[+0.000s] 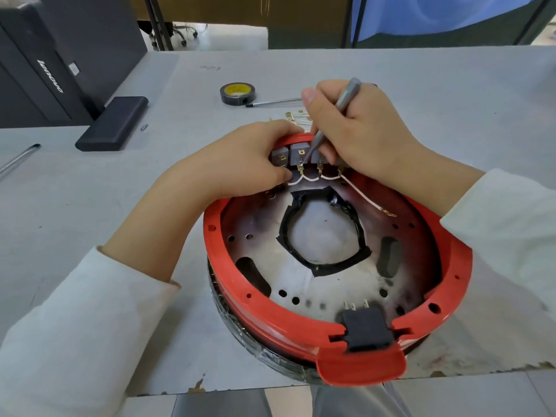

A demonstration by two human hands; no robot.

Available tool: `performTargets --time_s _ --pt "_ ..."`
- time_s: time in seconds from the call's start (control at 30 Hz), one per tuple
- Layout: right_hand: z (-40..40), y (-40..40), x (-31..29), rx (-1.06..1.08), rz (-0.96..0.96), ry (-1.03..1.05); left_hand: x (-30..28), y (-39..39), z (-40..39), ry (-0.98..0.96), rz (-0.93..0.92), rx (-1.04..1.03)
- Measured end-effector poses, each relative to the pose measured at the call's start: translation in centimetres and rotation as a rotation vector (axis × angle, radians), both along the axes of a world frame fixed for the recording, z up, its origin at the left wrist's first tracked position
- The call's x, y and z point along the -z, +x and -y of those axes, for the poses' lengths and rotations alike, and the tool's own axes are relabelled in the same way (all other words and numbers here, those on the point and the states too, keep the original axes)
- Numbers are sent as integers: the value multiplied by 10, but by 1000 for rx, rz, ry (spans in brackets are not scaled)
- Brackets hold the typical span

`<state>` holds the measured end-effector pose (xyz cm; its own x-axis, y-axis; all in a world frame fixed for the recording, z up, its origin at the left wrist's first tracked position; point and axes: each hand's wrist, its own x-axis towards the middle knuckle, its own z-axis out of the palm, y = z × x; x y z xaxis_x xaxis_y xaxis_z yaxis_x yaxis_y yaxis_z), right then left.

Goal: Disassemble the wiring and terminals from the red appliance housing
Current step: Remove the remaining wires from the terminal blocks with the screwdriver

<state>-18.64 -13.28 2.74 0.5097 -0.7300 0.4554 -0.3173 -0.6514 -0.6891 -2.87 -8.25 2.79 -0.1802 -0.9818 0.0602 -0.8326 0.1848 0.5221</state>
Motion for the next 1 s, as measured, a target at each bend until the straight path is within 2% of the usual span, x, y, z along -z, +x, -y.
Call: performTargets --time_s 0.07,0.27,0.47,0.77,1.0 --pt "-3 1 -4 -22 -32 -57 1 1 1 -13 -1 9" --pt "-9 13 -9 13 -377 -243 3 3 1 -16 -103 28" --pt "-9 16 -5 17 -401 -325 2 4 2 8 -124 22" --pt "-14 19 -9 29 -628 -571 0 3 -2 25 -179 -11" --pt "-8 27 -6 91 -632 -482 3 5 0 35 -167 -66"
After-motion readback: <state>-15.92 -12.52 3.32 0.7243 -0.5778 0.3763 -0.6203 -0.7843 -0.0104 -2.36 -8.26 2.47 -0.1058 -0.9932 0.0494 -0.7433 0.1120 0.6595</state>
